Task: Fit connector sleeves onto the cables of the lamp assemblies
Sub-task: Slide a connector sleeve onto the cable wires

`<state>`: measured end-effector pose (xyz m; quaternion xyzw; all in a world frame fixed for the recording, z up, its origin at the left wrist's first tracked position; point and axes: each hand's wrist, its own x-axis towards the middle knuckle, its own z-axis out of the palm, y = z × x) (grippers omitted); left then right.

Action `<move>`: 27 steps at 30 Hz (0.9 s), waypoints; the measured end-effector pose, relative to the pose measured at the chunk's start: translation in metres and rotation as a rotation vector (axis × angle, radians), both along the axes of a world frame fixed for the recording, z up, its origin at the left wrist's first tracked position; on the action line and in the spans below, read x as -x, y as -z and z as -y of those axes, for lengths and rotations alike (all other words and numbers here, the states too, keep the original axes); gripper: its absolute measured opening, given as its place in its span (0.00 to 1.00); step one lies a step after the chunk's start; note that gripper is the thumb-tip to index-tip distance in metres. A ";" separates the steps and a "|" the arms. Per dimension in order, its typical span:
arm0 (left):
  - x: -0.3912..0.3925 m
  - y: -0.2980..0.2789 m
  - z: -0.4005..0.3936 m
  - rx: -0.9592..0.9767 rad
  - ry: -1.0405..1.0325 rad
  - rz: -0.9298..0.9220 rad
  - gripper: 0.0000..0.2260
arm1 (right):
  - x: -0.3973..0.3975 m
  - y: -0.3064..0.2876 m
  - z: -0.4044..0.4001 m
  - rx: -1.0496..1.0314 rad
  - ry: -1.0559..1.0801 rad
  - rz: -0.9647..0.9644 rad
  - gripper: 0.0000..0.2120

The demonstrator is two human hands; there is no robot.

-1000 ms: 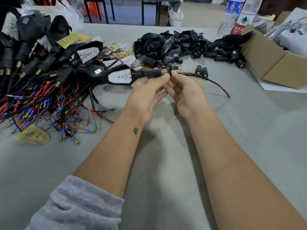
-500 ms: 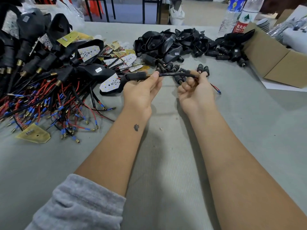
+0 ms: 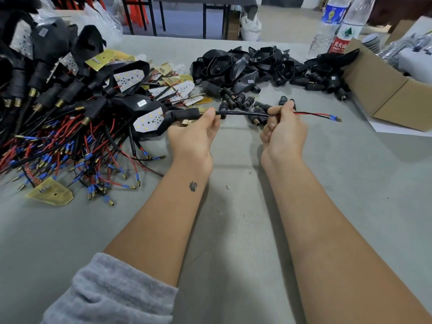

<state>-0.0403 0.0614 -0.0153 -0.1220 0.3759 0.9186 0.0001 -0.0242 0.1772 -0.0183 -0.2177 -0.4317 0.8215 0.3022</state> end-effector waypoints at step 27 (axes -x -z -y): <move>0.003 -0.005 0.009 0.157 0.534 -0.038 0.06 | -0.008 -0.005 0.009 -0.552 -0.340 0.181 0.08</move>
